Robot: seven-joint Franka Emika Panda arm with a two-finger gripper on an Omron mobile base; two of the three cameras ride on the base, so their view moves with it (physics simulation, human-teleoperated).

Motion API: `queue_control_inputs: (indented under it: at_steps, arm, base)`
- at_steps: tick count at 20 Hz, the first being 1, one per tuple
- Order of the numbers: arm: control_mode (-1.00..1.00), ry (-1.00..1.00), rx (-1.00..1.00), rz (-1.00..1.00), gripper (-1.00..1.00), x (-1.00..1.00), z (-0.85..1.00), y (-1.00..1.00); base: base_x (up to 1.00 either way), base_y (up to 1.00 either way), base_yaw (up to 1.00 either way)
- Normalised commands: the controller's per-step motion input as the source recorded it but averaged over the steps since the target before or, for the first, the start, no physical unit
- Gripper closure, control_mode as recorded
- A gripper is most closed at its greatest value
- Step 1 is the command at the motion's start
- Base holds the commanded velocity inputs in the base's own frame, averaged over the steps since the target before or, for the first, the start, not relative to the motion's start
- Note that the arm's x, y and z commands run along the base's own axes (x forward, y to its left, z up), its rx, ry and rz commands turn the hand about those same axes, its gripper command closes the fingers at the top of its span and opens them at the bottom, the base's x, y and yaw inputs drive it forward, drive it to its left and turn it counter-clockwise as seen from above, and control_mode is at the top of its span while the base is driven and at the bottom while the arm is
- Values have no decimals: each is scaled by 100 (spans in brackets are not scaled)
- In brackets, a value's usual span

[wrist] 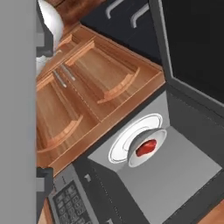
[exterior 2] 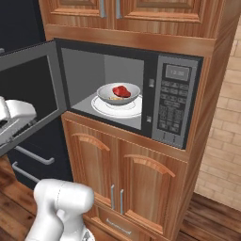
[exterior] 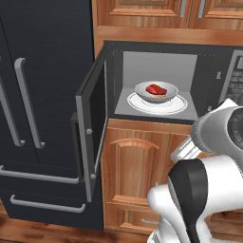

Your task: Place the bowl containing the shrimp and steak in the microwave. Close the microwave door and press the start button to microwave the meal.

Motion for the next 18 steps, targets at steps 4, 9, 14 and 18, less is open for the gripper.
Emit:
queue_control_inputs:
  at_steps: [4, 9, 14, 18]
  arm:
    - [-100, 17, -41, 13, -100, -39, 25, 67]
    - [-100, 6, -37, 10, -100, -34, 7, 80]
    - [-100, -5, -29, 2, -100, -12, 0, 93]
    - [-100, -2, -26, 0, -100, 0, 0, 86]
  base:
    - [0, 0, 0]
    - [0, 0, 0]
    - [0, 0, 0]
    - [0, 0, 0]
